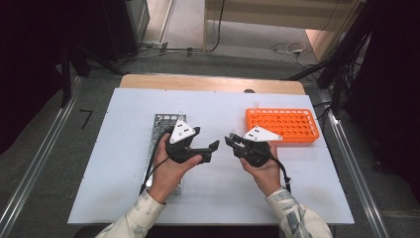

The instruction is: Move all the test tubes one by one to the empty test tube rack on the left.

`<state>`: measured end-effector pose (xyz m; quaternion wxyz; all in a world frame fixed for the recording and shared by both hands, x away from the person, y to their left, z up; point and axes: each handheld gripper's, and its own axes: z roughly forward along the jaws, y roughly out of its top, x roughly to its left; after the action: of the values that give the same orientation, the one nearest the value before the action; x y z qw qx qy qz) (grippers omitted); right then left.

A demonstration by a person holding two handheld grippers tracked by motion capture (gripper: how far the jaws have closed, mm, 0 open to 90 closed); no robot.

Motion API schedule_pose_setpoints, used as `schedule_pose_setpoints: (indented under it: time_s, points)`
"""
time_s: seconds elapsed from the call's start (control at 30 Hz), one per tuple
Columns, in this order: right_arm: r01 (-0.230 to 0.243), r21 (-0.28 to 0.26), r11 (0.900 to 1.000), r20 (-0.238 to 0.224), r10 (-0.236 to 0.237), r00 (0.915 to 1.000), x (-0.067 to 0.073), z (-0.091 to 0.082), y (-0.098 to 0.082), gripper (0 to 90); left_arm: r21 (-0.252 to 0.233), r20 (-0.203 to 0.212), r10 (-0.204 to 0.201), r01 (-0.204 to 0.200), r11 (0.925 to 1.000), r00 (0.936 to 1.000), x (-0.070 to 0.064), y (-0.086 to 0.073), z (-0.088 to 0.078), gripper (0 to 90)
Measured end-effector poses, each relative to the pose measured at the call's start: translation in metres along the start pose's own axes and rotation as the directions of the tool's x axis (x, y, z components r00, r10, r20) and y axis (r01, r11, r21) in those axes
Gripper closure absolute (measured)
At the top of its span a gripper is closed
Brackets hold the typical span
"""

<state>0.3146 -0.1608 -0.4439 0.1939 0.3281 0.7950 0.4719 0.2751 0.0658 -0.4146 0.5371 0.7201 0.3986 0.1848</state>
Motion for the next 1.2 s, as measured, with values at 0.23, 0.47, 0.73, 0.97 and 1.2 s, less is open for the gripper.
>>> schedule_pose_setpoints:
  time_s: [0.23,0.47,0.73,0.97,1.2]
  points:
    - [0.030,0.013,0.999,-0.047,-0.029,0.9984,0.018,0.007,0.000,73.3,0.010,0.027,0.021,-0.021,0.9997,0.9994,-0.007,-0.002,0.003,35.7]
    - [0.059,0.018,0.998,-0.079,-0.057,0.9952,0.033,0.012,0.001,73.2,0.039,0.039,0.051,-0.053,0.9978,0.9979,-0.011,-0.005,0.006,47.0]
    - [0.067,0.017,0.998,-0.094,-0.065,0.9934,0.038,0.013,0.001,73.2,0.032,0.014,0.083,-0.083,0.9960,0.9965,-0.013,-0.009,0.008,64.3]
    - [0.062,0.016,0.998,-0.095,-0.060,0.9937,0.039,0.012,0.002,73.2,0.020,-0.023,0.117,-0.117,0.9929,0.9928,-0.014,-0.009,0.006,73.3]
    - [0.055,0.008,0.998,-0.100,-0.054,0.9935,0.040,0.011,0.002,70.1,0.017,-0.031,0.127,-0.127,0.9918,0.9914,-0.014,-0.009,0.006,75.8]
